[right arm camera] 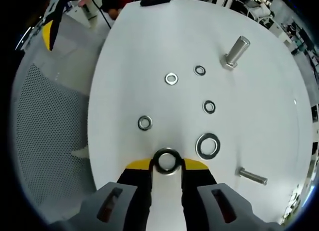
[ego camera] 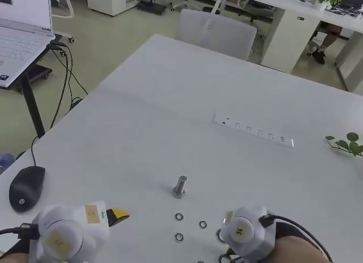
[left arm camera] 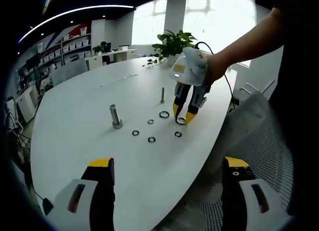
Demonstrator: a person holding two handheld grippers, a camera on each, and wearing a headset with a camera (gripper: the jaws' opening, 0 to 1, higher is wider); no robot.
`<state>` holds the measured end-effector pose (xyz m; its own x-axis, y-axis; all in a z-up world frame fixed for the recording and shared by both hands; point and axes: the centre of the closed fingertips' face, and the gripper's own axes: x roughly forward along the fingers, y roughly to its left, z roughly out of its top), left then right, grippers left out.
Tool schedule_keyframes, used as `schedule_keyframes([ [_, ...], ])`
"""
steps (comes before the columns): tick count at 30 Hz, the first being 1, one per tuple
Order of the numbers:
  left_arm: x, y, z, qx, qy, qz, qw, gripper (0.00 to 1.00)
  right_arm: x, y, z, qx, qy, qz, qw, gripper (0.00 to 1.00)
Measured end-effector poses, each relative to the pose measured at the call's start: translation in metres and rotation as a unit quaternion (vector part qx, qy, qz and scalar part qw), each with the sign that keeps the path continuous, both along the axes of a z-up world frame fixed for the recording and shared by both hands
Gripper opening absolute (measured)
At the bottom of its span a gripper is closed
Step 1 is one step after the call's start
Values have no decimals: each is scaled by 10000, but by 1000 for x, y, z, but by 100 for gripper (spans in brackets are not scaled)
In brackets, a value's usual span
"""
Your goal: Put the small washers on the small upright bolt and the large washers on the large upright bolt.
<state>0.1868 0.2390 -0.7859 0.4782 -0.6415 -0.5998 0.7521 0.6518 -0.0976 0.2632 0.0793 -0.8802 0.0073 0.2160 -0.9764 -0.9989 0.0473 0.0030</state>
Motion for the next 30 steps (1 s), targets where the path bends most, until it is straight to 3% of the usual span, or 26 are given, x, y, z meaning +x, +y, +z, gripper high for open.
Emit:
schedule_keyframes([
  [12, -3, 0, -1, 90, 0, -51, 9999, 88, 0, 1, 0, -55, 41, -109, 9999, 21],
  [18, -3, 1, -1, 94, -7, -39, 9999, 88, 3, 0, 7, -92, 99, -160, 9998, 21],
  [30, 0, 3, -2, 122, -20, -64, 9999, 88, 20, 9, 40, -134, 51, -194, 9997, 21],
])
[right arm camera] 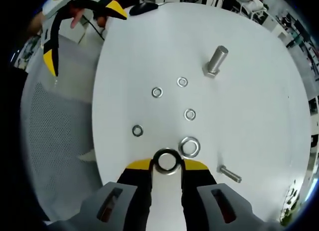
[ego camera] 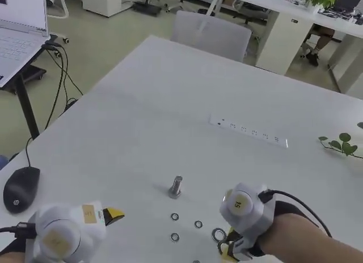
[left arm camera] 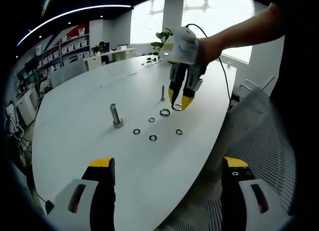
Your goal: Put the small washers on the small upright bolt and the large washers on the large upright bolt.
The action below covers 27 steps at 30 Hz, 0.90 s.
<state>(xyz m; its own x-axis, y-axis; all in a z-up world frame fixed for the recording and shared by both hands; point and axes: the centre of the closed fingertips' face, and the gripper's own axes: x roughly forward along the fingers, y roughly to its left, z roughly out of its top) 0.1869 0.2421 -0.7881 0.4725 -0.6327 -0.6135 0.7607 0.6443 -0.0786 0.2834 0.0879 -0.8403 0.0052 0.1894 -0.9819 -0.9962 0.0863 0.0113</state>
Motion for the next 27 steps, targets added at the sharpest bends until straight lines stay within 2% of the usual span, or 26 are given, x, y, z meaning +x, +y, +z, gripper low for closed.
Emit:
schedule_keyframes([
  [8, 1, -1, 0, 23, 16, -73, 10000, 88, 13, 14, 21, 127, -66, -116, 9998, 21],
  [27, 8, 2, -2, 44, 38, -62, 10000, 88, 44, 48, 53, 222, -151, -6, 9996, 21],
])
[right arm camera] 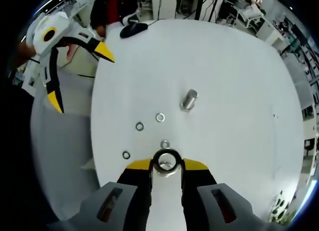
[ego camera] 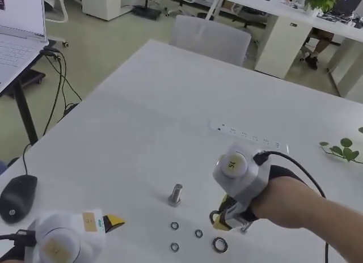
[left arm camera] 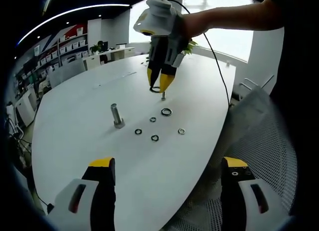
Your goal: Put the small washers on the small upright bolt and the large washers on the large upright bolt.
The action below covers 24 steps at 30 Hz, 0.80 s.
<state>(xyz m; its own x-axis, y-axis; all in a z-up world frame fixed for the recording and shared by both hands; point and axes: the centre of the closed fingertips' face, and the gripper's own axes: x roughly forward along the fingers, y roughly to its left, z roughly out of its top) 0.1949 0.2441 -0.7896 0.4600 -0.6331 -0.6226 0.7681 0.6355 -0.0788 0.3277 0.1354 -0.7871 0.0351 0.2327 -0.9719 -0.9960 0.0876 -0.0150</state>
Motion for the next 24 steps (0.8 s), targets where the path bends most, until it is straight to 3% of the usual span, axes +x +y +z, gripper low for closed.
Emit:
schedule_keyframes([
  [24, 6, 8, -4, -9, 35, 96, 9999, 87, 30, 50, 5, 158, 30, 121, 9998, 21],
])
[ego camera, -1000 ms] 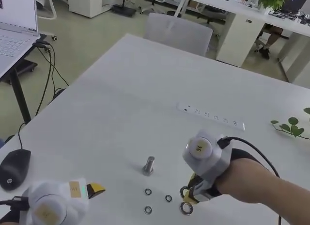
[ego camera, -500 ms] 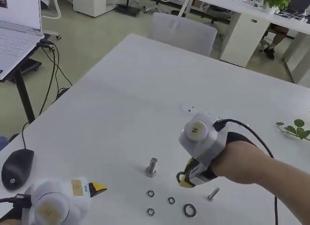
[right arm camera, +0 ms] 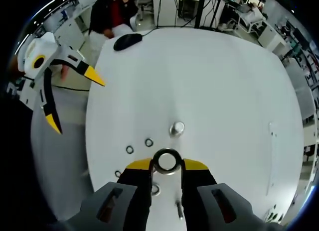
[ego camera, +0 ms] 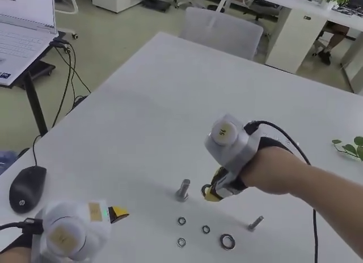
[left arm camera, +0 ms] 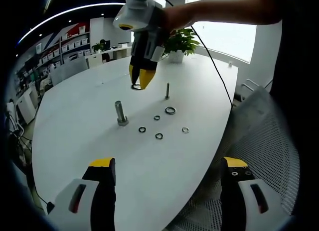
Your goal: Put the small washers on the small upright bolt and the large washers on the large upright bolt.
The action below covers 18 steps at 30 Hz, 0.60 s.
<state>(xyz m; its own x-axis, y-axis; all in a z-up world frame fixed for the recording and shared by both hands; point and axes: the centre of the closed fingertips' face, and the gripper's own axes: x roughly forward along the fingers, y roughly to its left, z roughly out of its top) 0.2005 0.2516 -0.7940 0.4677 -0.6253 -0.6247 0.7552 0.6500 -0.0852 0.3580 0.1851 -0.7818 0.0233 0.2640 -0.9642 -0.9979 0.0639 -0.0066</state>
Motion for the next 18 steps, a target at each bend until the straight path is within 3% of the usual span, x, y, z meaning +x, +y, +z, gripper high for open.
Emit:
schedule_keyframes([
  [18, 3, -1, -3, -52, -5, 20, 10000, 89, 15, 32, -15, -69, 6, 168, 9998, 21],
])
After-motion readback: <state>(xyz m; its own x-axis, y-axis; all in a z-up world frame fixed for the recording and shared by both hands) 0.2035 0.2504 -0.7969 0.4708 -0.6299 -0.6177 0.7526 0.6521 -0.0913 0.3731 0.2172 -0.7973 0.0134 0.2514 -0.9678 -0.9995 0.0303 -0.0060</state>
